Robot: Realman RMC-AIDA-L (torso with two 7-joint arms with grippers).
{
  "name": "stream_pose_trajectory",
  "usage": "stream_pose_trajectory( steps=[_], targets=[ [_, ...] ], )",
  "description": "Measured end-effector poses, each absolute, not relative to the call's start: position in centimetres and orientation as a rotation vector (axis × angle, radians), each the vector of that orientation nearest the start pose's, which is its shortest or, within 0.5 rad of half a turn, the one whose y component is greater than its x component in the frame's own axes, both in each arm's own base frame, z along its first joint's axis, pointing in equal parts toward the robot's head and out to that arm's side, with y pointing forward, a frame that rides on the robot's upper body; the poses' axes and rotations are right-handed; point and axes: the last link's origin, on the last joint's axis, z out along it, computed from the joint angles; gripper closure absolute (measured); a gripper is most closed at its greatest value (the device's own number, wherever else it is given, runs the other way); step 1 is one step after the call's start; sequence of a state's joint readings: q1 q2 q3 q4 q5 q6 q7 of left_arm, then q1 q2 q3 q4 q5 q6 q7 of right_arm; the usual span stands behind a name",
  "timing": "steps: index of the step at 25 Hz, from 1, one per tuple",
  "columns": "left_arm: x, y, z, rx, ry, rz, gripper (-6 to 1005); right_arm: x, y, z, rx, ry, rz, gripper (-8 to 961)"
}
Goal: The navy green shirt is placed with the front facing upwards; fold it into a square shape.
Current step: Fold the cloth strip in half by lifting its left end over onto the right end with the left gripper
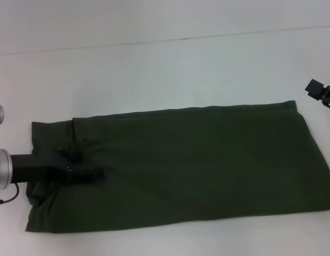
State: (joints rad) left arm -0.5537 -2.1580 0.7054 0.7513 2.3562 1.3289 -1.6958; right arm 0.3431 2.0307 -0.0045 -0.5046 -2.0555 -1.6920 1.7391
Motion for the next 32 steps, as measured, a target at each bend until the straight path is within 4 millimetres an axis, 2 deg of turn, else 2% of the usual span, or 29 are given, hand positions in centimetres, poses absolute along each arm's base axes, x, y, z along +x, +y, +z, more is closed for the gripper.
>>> stream_pose_trajectory(
  steps=[7,15,24,32],
  targets=[
    [-28.1,33.7,-2.7,-2.677,-0.969,-0.265,158,35.6,26.3,6.8,-1.886,1.419,1.265,437],
    [-27.0,33.8,-1.0,-2.677,-0.921,-0.366,159,35.7,26.3,6.8,-1.884,1.417,1.261,437],
    [-29.2,34.4,1.7,-2.524,-0.964,-0.38,159,35.8,26.3,6.9,-1.877,1.418,1.26,437],
    [-30.5,33.9,2.0,-2.491,-1.004,-0.33,159,35.8,26.3,6.9,-1.876,1.422,1.257,438]
  ],
)
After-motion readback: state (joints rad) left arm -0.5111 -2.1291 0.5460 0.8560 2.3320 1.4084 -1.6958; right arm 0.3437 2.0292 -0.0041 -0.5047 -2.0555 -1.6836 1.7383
